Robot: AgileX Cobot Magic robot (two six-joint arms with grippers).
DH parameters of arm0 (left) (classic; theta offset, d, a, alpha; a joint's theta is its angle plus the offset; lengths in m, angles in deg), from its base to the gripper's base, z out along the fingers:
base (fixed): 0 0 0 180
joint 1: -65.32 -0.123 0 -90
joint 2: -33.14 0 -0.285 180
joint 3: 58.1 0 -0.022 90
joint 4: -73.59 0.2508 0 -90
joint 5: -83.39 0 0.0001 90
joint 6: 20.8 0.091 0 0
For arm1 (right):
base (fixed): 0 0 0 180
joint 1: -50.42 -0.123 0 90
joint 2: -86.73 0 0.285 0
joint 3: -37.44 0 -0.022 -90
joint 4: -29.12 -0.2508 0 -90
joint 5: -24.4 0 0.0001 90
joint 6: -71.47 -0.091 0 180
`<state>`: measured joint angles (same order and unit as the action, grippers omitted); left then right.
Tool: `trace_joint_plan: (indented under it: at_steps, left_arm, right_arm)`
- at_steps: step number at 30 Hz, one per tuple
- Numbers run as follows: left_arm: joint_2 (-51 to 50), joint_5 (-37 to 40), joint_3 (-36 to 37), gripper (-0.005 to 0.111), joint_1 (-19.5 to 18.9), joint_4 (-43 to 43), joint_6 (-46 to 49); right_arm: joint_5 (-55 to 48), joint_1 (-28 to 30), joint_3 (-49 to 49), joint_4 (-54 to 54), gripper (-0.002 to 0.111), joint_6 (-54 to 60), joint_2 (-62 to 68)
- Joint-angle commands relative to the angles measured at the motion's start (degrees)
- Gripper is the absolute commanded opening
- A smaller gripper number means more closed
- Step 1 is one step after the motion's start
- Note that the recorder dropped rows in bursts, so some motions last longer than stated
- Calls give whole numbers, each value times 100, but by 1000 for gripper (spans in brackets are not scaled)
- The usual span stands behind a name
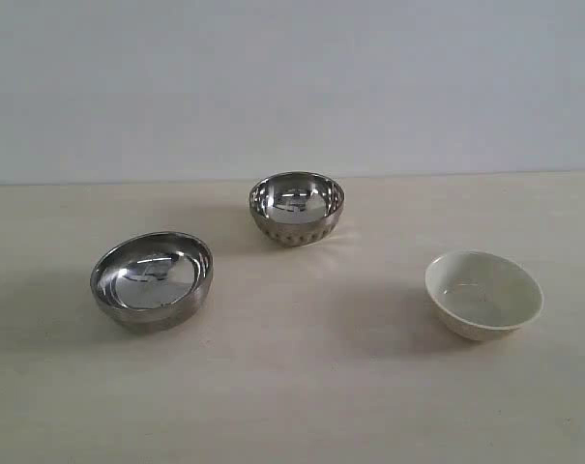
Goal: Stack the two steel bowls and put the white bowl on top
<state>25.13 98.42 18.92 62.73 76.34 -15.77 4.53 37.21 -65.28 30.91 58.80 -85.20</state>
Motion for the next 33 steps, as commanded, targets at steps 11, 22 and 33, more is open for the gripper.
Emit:
trace_joint_plan:
  at_steps: [11,22,33]
  left_arm:
    - [22,-44,20,4,-14,-39,-56]
    - [22,-44,20,4,-14,-39,-56]
    - [22,-44,20,4,-14,-39,-56]
  right_arm:
    - [28,5,-6,-959,0,-1323,-28]
    - [28,5,-6,-1622,0,-1849,-28]
    - [1811,5,-6,-1809,0,-2032,-28]
